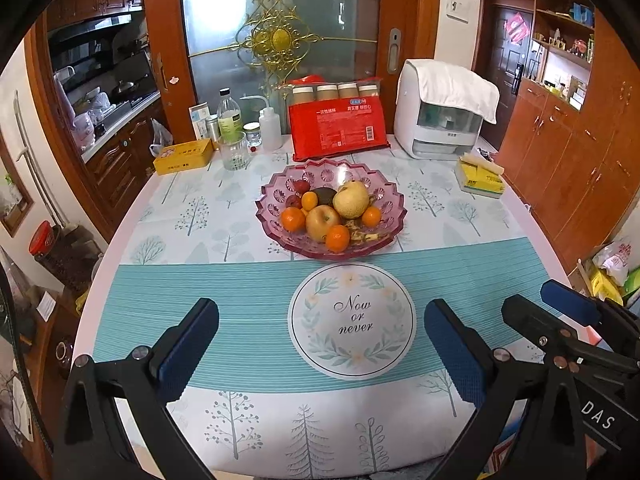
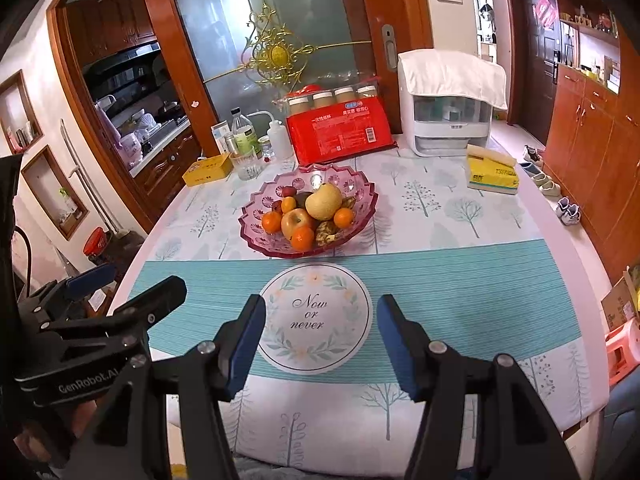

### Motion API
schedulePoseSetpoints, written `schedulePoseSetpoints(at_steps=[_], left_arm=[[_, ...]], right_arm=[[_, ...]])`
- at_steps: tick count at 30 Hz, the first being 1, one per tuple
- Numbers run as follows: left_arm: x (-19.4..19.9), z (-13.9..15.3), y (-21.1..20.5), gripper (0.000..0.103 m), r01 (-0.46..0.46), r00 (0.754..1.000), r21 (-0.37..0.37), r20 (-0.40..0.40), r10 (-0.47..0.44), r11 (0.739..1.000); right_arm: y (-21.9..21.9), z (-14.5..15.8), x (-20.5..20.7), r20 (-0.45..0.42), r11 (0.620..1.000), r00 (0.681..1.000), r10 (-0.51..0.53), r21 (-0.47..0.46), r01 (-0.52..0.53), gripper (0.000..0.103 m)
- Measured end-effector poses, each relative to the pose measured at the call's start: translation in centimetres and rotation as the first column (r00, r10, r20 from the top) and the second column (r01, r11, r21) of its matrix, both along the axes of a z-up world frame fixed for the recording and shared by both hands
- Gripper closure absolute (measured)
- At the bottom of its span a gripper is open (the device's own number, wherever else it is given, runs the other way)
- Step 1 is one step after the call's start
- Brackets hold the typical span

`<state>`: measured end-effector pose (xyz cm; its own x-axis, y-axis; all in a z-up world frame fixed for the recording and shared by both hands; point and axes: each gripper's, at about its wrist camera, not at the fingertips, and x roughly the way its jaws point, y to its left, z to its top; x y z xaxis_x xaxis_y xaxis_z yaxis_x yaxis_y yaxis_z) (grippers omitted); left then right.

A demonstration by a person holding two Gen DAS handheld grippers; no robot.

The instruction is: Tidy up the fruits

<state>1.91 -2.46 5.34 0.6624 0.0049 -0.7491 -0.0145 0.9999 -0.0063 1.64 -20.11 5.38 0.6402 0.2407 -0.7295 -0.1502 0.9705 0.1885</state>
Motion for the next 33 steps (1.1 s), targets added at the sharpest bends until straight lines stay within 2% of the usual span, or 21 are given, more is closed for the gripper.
schedulePoseSetpoints(at_steps=[33], left_arm=[[1.0,-1.8,2.2,0.001,-0.008,0.998,0.016,-0.056,0.009,1.000]], right_arm=[[0.6,-1.9,1.5,-0.053,1.000,0.998,0.013,0.002,-0.013,0.044]])
